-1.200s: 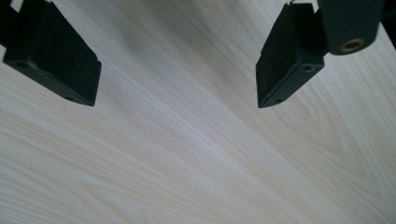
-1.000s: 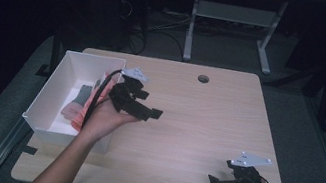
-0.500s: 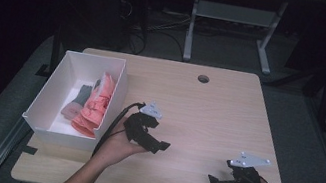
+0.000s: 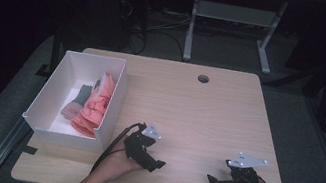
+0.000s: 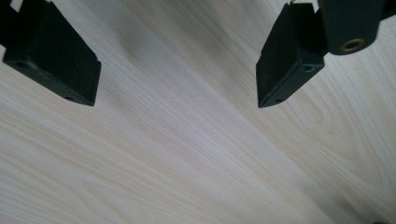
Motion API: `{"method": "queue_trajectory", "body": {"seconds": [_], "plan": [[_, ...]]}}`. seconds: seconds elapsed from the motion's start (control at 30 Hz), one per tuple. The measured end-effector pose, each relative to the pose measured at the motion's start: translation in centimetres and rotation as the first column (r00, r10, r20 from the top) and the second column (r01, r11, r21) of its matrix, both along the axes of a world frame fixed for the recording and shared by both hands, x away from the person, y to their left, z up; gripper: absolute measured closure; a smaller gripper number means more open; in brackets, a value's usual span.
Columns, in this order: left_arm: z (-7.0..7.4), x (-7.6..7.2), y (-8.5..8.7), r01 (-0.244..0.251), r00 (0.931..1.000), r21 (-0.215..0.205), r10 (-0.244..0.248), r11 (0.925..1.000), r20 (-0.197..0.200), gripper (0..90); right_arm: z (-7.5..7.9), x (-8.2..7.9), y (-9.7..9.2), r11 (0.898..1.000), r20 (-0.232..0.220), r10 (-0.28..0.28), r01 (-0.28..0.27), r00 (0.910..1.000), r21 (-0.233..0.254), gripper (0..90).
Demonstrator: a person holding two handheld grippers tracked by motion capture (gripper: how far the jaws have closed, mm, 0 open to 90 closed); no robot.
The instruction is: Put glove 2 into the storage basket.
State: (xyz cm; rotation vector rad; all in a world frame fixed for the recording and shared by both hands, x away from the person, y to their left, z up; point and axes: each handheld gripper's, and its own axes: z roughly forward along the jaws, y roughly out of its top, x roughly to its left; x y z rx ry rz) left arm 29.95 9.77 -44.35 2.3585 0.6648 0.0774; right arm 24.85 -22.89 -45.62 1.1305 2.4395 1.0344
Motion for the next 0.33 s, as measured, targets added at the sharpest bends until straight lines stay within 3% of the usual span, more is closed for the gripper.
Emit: {"method": "queue_trajectory", "body": {"seconds": [0.17,0.3,0.33], "plan": [[-0.47,-0.28,0.19,0.007,0.9999,0.006,-0.007,1.0,0.013,13.6,-0.01,0.02,0.03,1.0,-0.003,0.002,-0.002,1.0,0.003,13.8],[-0.71,-0.33,0.33,-0.01,0.9999,-0.017,0.01,0.9998,0.005,13.6,-0.09,0.08,0.01,1.0,0.001,0.008,-0.008,1.0,0.0,13.7],[-0.69,-0.24,0.47,0.001,1.0,-0.005,-0.001,1.0,0.006,13.6,-0.1,0.1,0.01,1.0,0.002,0.009,-0.009,1.0,-0.001,13.7]]}}
